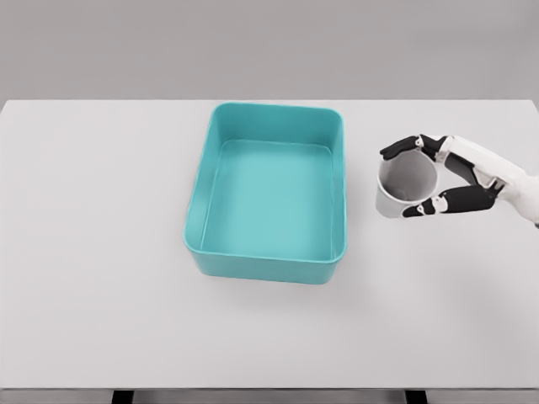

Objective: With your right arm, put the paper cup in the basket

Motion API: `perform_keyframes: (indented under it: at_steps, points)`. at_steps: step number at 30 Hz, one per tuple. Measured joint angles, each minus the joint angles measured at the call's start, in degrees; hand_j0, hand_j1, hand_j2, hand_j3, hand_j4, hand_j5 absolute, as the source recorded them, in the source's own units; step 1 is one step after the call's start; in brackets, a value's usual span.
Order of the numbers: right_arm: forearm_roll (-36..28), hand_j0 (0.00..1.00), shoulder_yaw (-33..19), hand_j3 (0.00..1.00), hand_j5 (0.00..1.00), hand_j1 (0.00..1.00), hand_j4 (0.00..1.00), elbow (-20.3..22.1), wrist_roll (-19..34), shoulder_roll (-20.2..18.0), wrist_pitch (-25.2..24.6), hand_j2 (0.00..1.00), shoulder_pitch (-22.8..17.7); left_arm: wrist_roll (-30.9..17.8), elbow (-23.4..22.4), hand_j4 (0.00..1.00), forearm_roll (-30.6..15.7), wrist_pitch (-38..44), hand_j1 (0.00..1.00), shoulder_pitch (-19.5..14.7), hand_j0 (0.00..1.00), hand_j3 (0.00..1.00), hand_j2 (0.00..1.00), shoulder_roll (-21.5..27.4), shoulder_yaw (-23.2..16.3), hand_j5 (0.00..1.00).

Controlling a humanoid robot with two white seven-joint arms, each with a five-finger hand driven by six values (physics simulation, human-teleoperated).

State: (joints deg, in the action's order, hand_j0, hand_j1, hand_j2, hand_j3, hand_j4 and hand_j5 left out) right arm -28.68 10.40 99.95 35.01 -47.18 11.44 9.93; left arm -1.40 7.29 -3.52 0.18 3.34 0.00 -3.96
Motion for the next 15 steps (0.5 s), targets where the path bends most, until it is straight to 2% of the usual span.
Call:
perform_keyframes:
  at_steps: [10,15]
  points:
    - [0.16,0.66,3.53,0.66,0.66,0.66,0.66,0.31,0.0,3.66,-3.5,0.66,6.33,0.0,0.0,1.0,0.0,0.0,1.0,0.0,1.0,1.0,1.0,0.0,0.0,1.0]
    - [0.35,0.66,5.33,0.66,0.66,0.66,0.66,0.24,0.01,5.63,-4.14,0.66,7.29,0.0,0.0,1.0,0.0,0.0,1.0,0.0,1.0,1.0,1.0,0.0,0.0,1.0]
